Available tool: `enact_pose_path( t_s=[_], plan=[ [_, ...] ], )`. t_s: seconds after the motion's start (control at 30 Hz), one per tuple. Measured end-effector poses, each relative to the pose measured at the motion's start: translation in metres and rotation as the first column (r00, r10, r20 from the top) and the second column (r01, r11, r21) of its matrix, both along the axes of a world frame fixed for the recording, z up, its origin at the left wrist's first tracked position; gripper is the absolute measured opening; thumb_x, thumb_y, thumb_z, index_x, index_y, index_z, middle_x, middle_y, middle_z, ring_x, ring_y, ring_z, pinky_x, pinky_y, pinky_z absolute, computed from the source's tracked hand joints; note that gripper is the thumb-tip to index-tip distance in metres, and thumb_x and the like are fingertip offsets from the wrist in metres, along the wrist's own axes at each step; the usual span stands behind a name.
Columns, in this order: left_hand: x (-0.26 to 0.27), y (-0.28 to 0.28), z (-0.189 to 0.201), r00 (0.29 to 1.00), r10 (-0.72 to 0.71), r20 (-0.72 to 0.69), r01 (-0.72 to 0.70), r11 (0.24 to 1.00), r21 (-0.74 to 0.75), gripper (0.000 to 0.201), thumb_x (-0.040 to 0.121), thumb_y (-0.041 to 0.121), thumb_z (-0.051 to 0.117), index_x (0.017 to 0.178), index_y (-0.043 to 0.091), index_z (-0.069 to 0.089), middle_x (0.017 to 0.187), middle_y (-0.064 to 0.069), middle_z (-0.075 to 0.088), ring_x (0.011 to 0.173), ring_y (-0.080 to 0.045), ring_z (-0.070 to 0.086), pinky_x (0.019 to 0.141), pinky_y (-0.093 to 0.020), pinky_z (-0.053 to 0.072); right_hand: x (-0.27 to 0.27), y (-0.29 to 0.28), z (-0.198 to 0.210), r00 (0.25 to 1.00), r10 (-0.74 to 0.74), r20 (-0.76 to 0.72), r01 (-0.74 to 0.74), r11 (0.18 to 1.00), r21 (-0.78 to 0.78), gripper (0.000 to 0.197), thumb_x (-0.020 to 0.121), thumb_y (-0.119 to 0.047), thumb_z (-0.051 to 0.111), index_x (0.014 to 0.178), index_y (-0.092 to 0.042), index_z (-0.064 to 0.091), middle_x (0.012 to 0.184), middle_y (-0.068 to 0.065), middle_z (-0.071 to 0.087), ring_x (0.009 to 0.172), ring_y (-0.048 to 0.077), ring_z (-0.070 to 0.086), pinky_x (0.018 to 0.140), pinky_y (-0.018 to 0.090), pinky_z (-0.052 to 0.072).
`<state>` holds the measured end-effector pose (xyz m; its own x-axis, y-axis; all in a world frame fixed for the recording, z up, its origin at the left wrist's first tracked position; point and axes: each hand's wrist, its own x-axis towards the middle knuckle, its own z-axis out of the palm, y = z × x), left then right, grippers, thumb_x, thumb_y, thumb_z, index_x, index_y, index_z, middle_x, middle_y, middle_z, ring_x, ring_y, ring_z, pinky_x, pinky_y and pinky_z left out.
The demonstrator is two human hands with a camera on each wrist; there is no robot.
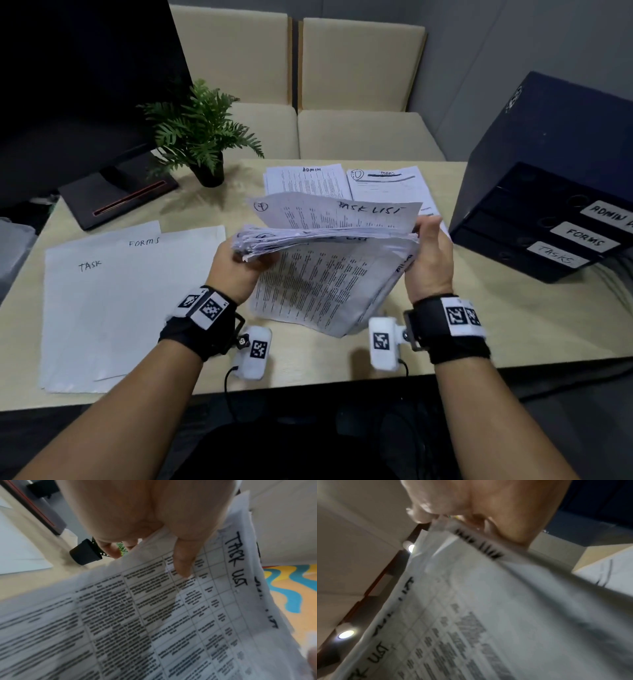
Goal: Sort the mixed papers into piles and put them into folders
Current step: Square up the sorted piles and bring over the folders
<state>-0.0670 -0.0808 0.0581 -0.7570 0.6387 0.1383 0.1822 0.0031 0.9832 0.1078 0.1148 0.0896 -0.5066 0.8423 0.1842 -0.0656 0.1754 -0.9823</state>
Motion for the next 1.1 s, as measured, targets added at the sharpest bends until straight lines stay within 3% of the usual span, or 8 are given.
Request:
enact_pose_path(
  t_s=[0.1,0.23,0.47,0.57,0.73,0.9,1.03,1.1],
  plan=[
    [-0.008,0.002,-0.008,0.999,0.032,0.029,-0.031,0.999,-0.032,0.076,0.071,-0.007,0.076,0.133,0.013,0.035,0.089,0.003,0.055,0.072,0.01,0.058,0.07,-0.006,0.045,0.015,0.002,-0.013,0.944,0.327,-0.045,-0.33,0.937,-0.114,0.077,0.065,-0.076,0.065,0.106,-0.012,0.071,0.105,0.005,0.072,0.105,0.021,0.066,0.093,0.035,0.052],
    [-0.022,0.0,-0.015,0.999,-0.041,-0.012,0.039,0.986,-0.163,0.101,0.076,-0.007,0.072,0.151,0.016,0.008,0.09,0.004,0.056,0.074,0.012,0.057,0.076,-0.002,0.042,0.023,0.003,-0.017,0.89,0.454,0.038,-0.447,0.887,-0.113,0.062,0.066,-0.028,0.085,0.115,0.004,0.064,0.109,0.006,0.072,0.106,0.024,0.066,0.092,0.032,0.049],
    [-0.035,0.002,0.01,0.952,-0.304,-0.024,0.288,0.923,-0.253,0.032,0.069,0.013,0.071,0.099,0.016,0.064,0.088,0.02,0.071,0.081,0.005,0.063,0.073,-0.012,0.046,0.018,0.007,-0.018,0.89,0.438,-0.13,-0.457,0.853,-0.253,0.043,0.056,-0.019,0.084,0.098,-0.01,0.076,0.102,0.014,0.072,0.1,0.032,0.065,0.093,0.041,0.049],
    [-0.033,0.002,0.002,0.981,-0.194,-0.007,0.188,0.956,-0.227,0.041,0.077,0.003,0.074,0.115,-0.001,0.058,0.106,-0.006,0.066,0.086,0.0,0.064,0.071,-0.009,0.048,0.021,0.008,-0.018,0.891,0.441,-0.112,-0.454,0.853,-0.255,0.043,0.059,-0.018,0.083,0.101,-0.012,0.074,0.102,0.009,0.072,0.1,0.029,0.065,0.092,0.036,0.049],
    [-0.016,0.005,-0.013,0.997,-0.054,-0.06,0.043,0.985,-0.166,0.028,0.081,-0.007,0.066,0.109,-0.008,0.059,0.097,-0.001,0.064,0.083,0.006,0.062,0.073,-0.006,0.045,0.018,-0.012,-0.034,0.957,0.261,0.127,-0.233,0.951,-0.204,0.033,0.076,0.007,0.074,0.103,-0.011,0.069,0.097,0.003,0.075,0.095,0.015,0.07,0.087,0.036,0.051],
    [-0.001,0.02,0.004,0.978,0.16,-0.136,-0.168,0.985,-0.048,0.027,0.086,-0.001,0.063,0.108,0.014,0.058,0.097,0.008,0.06,0.084,0.002,0.058,0.074,-0.006,0.043,-0.01,-0.028,-0.022,0.998,0.026,0.064,-0.009,0.965,-0.264,0.027,0.079,0.009,0.07,0.104,-0.001,0.065,0.089,0.0,0.07,0.074,0.002,0.069,0.069,0.019,0.054],
    [0.0,0.014,0.015,0.986,0.163,-0.044,-0.157,0.981,0.111,0.04,0.081,-0.001,0.064,0.118,0.009,0.053,0.105,0.003,0.063,0.094,-0.008,0.062,0.084,-0.028,0.052,-0.007,-0.027,-0.006,1.0,0.003,0.015,0.0,0.978,-0.209,0.033,0.08,0.005,0.071,0.111,-0.004,0.063,0.099,0.002,0.072,0.089,0.008,0.07,0.077,0.021,0.055],
    [0.007,0.004,0.006,0.989,0.144,-0.026,-0.142,0.987,0.079,0.052,0.078,-0.009,0.064,0.126,-0.002,0.044,0.107,0.003,0.061,0.096,-0.003,0.063,0.08,-0.022,0.053,-0.001,-0.028,-0.016,0.999,0.038,0.038,-0.029,0.977,-0.213,0.045,0.075,0.003,0.076,0.117,0.0,0.059,0.105,0.009,0.072,0.097,0.018,0.07,0.08,0.028,0.056]
  ],
)
